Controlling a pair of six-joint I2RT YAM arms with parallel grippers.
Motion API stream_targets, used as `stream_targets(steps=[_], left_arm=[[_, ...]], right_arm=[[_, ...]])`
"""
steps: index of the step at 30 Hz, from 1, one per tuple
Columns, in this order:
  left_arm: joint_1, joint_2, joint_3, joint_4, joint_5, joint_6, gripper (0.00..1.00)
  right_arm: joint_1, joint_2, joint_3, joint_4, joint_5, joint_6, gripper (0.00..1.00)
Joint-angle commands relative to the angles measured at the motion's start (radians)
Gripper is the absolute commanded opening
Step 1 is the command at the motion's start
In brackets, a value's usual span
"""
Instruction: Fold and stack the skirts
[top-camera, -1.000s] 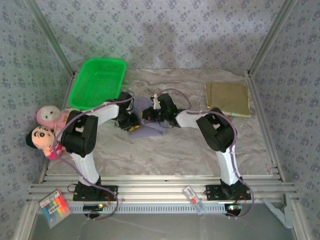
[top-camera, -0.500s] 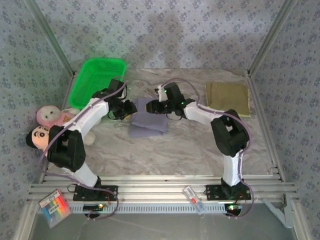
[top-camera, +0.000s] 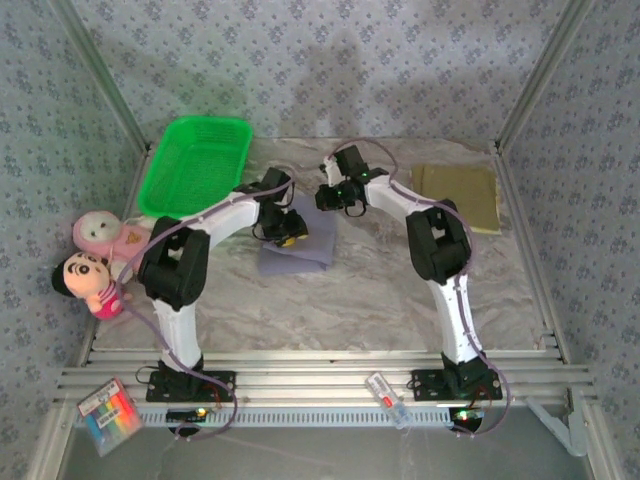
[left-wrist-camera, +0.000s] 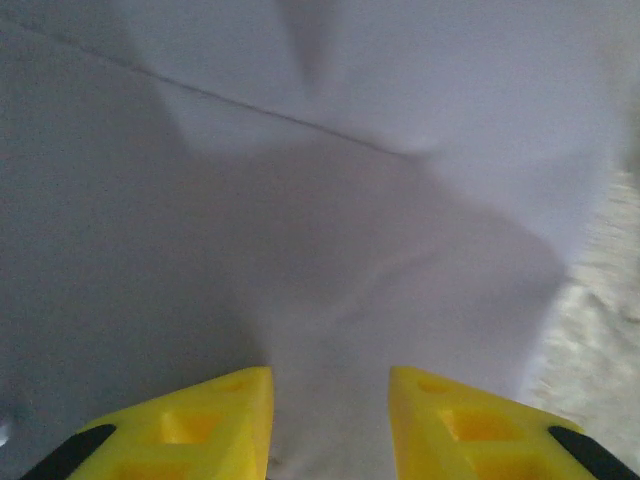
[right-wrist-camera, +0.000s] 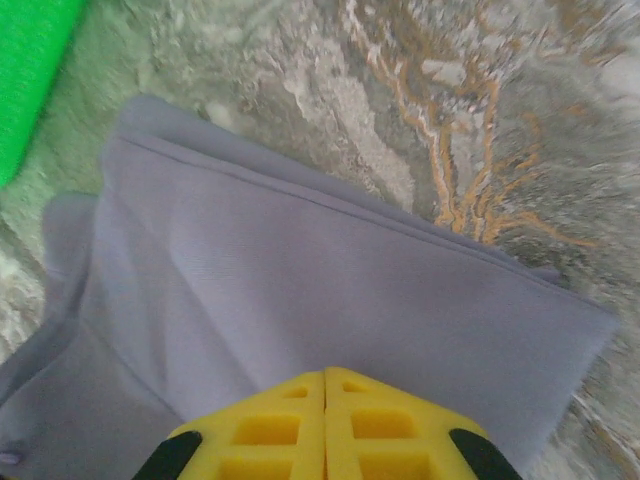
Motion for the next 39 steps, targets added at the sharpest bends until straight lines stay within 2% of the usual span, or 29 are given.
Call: stream_targets(steps=[1,6,9,13,16,18,20,23,26,28,31,35,39], left_arm=[[0.008,0.032,0.002,-0.034,-0.027,0.007,0.36],[0.013,0.017,-0.045,-0.073,-0.085,0.067,0.39],[0.016,0.029,-0.044,-0.081,-0.104,0.133,0.38],[0.015,0.041,0.000,-0.107,-0.084,0.248,0.39],[0.015,0.036,0.060,-0.105,-0.027,0.330,0.42],[0.015,0.026,0.106,-0.124,-0.015,0.370,0.45],[0.016,-0.011,0.122,-0.119,0.003,0.397,0.48],[0.021,-0.094,0.087,-0.069,0.018,0.399,0.56],[0.030,-0.153,0.039,-0.042,-0.016,0.352,0.58],[0.043,-0.171,0.008,-0.043,-0.052,0.307,0.59],[0.076,-0.192,-0.064,-0.013,-0.068,0.220,0.62],[0.122,-0.210,-0.150,0.067,-0.009,0.138,0.61],[0.125,-0.200,-0.158,0.073,0.023,0.133,0.59]], right_arm=[[0.008,0.070,0.101,-0.170,0.017,-0.025,0.08],[-0.018,0.107,0.115,-0.328,0.136,0.070,0.03],[-0.039,0.052,-0.021,-0.330,0.143,0.122,0.00],[-0.054,-0.136,-0.386,-0.142,0.119,0.266,0.00],[-0.039,-0.326,-0.689,0.057,0.037,0.462,0.00],[0.005,-0.439,-0.835,0.237,-0.053,0.591,0.08],[0.063,-0.521,-0.887,0.341,-0.100,0.641,0.20],[0.090,-0.619,-0.873,0.285,0.061,0.583,0.32],[0.044,-0.677,-0.880,0.322,0.159,0.476,0.38],[-0.015,-0.668,-0.864,0.351,0.101,0.356,0.45],[-0.078,-0.600,-0.781,0.291,0.027,0.146,0.54],[-0.118,-0.477,-0.661,0.199,-0.055,-0.065,0.54],[-0.123,-0.363,-0.527,0.126,-0.123,-0.155,0.52]])
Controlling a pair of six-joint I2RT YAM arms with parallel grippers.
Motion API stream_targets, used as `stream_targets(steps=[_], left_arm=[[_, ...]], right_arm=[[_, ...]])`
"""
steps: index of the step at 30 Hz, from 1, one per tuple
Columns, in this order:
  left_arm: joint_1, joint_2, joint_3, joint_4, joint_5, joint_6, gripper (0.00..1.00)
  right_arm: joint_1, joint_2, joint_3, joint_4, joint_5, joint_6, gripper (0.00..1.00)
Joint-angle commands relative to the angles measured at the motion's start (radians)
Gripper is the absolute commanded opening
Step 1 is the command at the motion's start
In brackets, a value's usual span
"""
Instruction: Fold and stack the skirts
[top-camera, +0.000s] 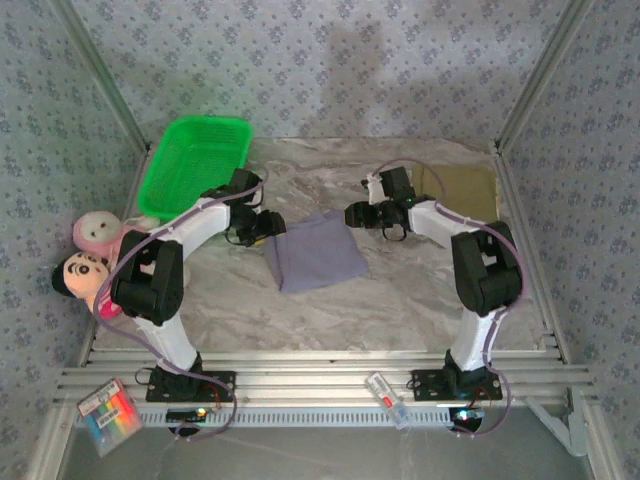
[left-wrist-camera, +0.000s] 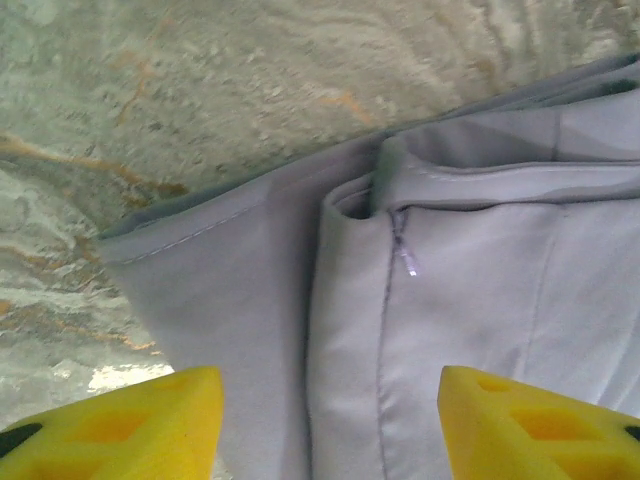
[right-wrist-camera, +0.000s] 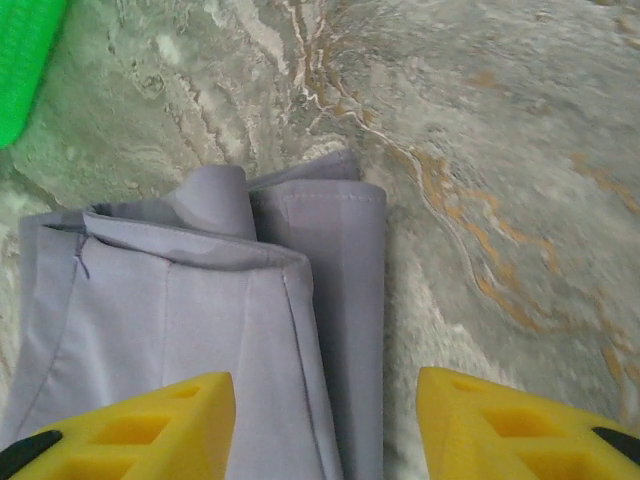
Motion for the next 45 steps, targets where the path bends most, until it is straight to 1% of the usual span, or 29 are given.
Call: stream_targets(steps=[1,6,11,13,16,21,23,26,29,31,32,33,35,36,38,40,45], left_arm=[[-0.009,-0.005,0.007,0.045,0.049,-0.041,0.59],[-0.008,0.009,-0.005,0.051,0.061,-0.046,0.59],[-0.009,0.024,-0.007,0.062,0.081,-0.049,0.59],[-0.009,0.033,0.000,0.061,0.086,-0.047,0.59],[-0.010,0.049,0.012,0.062,0.091,-0.047,0.59],[-0.018,0.100,0.052,0.051,0.110,-0.031,0.59],[-0.023,0.117,0.070,0.039,0.100,-0.021,0.59],[-0.023,0.133,0.074,0.038,0.085,-0.009,0.58],[-0.020,0.143,0.069,0.035,0.079,0.006,0.49],[-0.017,0.137,0.056,0.041,0.068,0.014,0.38],[-0.014,0.131,0.043,0.048,0.061,0.018,0.29],[-0.011,0.125,0.030,0.054,0.053,0.019,0.24],[-0.002,0.114,-0.003,0.069,0.044,0.023,0.18],[0.004,0.109,-0.024,0.081,0.043,0.025,0.12],[0.016,0.101,-0.064,0.102,0.039,0.030,0.05],[0.027,0.094,-0.099,0.121,0.039,0.036,0.01],[0.040,0.077,-0.164,0.171,0.032,0.060,0.00]], right_arm=[[0.002,0.084,0.099,-0.118,-0.086,-0.166,0.51],[0.008,0.179,0.188,-0.162,-0.110,-0.171,0.50],[0.017,0.200,0.214,-0.168,-0.136,-0.172,0.48],[0.019,0.199,0.215,-0.169,-0.145,-0.174,0.43],[0.024,0.177,0.205,-0.158,-0.164,-0.184,0.25],[0.037,0.118,0.188,-0.135,-0.209,-0.198,0.05],[0.044,0.096,0.181,-0.124,-0.249,-0.200,0.00],[0.054,0.069,0.172,-0.085,-0.309,-0.196,0.00],[0.057,0.077,0.184,-0.067,-0.330,-0.177,0.00],[0.056,0.095,0.200,-0.066,-0.334,-0.169,0.00],[0.056,0.104,0.208,-0.068,-0.333,-0.167,0.00],[0.055,0.113,0.216,-0.068,-0.332,-0.165,0.00],[0.055,0.125,0.226,-0.060,-0.336,-0.156,0.00],[0.053,0.129,0.231,-0.051,-0.342,-0.150,0.00],[0.054,0.137,0.241,-0.033,-0.362,-0.143,0.00],[0.053,0.146,0.252,-0.019,-0.374,-0.139,0.00],[0.033,0.200,0.304,0.018,-0.359,-0.096,0.00]])
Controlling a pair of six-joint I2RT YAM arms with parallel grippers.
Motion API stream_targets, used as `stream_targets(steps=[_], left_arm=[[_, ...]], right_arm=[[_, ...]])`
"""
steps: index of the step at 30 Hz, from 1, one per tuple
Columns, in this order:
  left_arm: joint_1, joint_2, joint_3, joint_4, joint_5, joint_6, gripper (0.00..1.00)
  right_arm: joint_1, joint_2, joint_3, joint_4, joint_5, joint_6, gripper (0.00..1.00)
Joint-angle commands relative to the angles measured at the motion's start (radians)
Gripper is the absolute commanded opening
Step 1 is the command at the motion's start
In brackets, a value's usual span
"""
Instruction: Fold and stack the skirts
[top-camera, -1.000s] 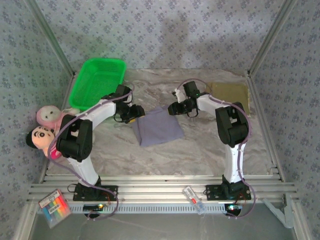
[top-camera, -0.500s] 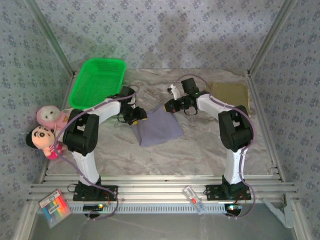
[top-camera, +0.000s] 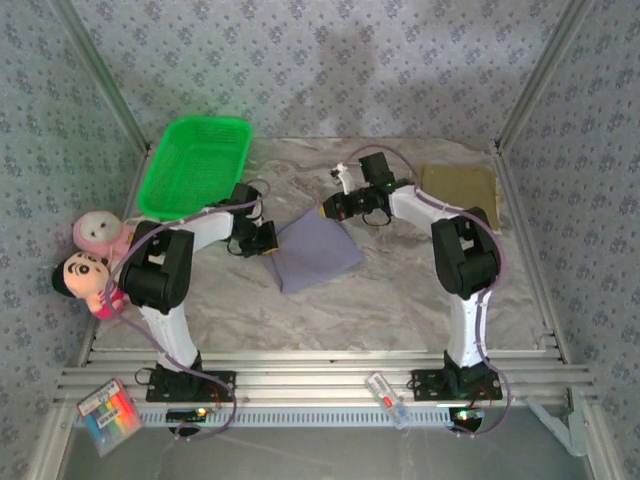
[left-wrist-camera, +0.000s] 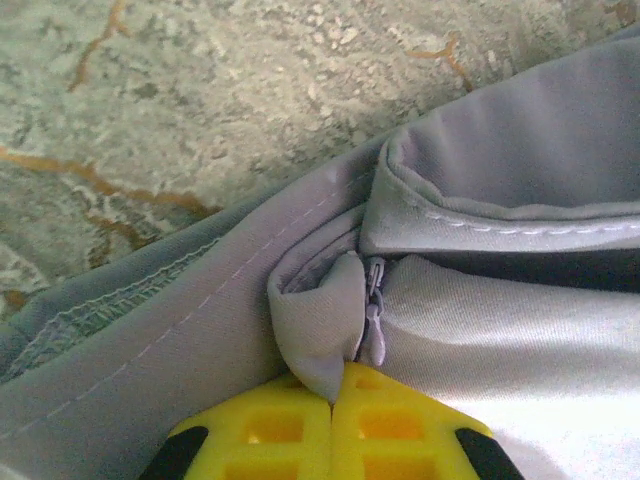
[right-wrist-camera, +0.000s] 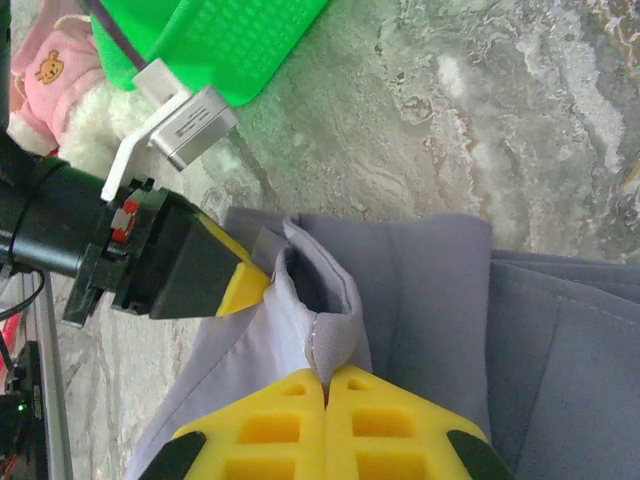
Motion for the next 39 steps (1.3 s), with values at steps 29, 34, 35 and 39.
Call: stream_targets(steps=[29,34,35,39], left_arm=[[-0.059,0.004,0.004,0.039,0.131,0.358,0.00],[0.015,0.005,-0.063,0.110,0.221,0.356,0.00],[0.028,-0.002,-0.079,0.123,0.229,0.353,0.00],[0.039,-0.011,-0.108,0.126,0.231,0.380,0.00]], right_arm=[[-0.014,-0.303,-0.555,0.381,0.372,0.469,0.00],[0.028,-0.314,-0.455,0.393,0.310,0.341,0.00],[0.033,-0.299,-0.438,0.393,0.302,0.328,0.00],[0.019,-0.193,-0.404,0.451,0.259,0.350,0.00]])
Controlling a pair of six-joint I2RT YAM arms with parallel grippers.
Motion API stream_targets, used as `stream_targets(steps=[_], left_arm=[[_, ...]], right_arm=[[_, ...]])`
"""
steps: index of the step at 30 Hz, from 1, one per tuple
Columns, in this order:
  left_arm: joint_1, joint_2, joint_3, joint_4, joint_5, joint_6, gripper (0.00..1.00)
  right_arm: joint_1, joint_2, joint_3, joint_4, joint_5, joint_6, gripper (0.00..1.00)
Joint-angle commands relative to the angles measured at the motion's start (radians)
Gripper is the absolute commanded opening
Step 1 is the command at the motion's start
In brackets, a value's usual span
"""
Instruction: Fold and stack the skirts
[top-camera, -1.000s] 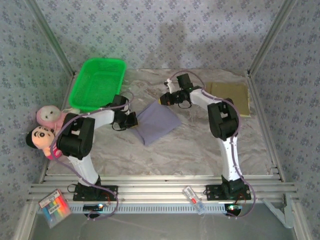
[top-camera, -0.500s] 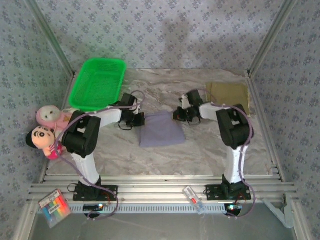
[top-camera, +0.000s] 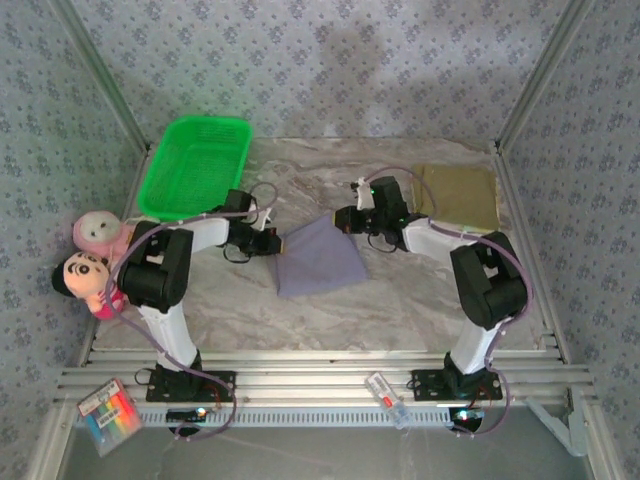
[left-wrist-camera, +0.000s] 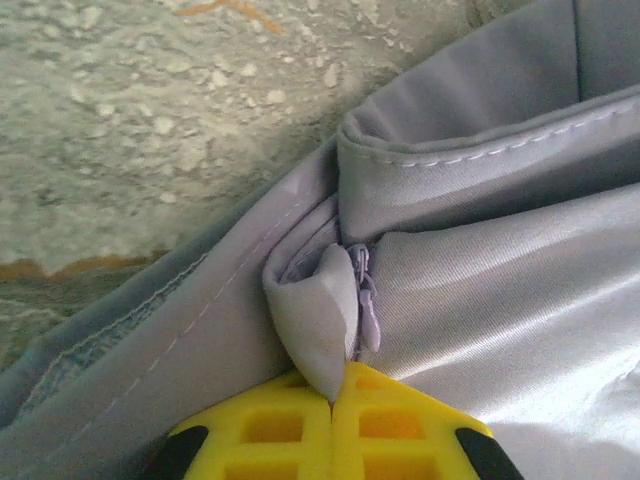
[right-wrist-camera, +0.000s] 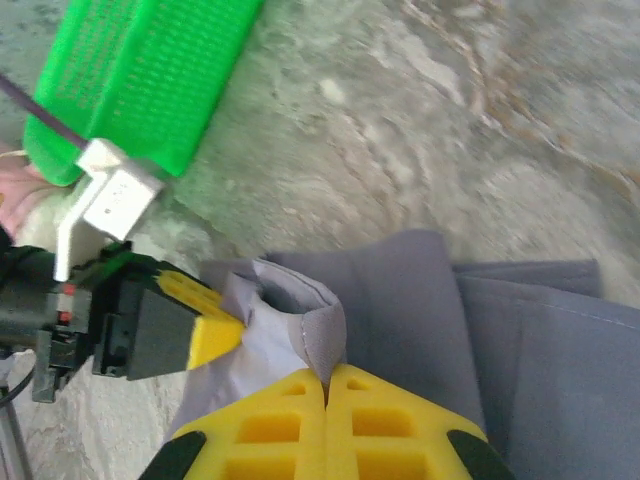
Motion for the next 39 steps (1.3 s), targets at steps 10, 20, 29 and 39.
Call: stream_targets(steps=[10,20,29,39], left_arm=[[0.011,-0.016,-0.066,0.030,0.027,0.043,0.00],[0.016,-0.015,-0.053,0.023,0.032,0.045,0.00],[0.018,-0.240,-0.002,-0.019,0.016,-0.056,0.27],[-0.200,-0.264,0.133,-0.087,-0.110,-0.247,0.43]], right_arm=[[-0.042,0.237,0.229,0.074,-0.206,-0.057,0.00],[-0.032,0.412,0.409,-0.272,-0.113,-0.094,0.00],[-0.023,0.481,0.457,-0.345,-0.036,-0.049,0.00],[-0.015,0.469,0.434,-0.325,-0.010,-0.026,0.00]])
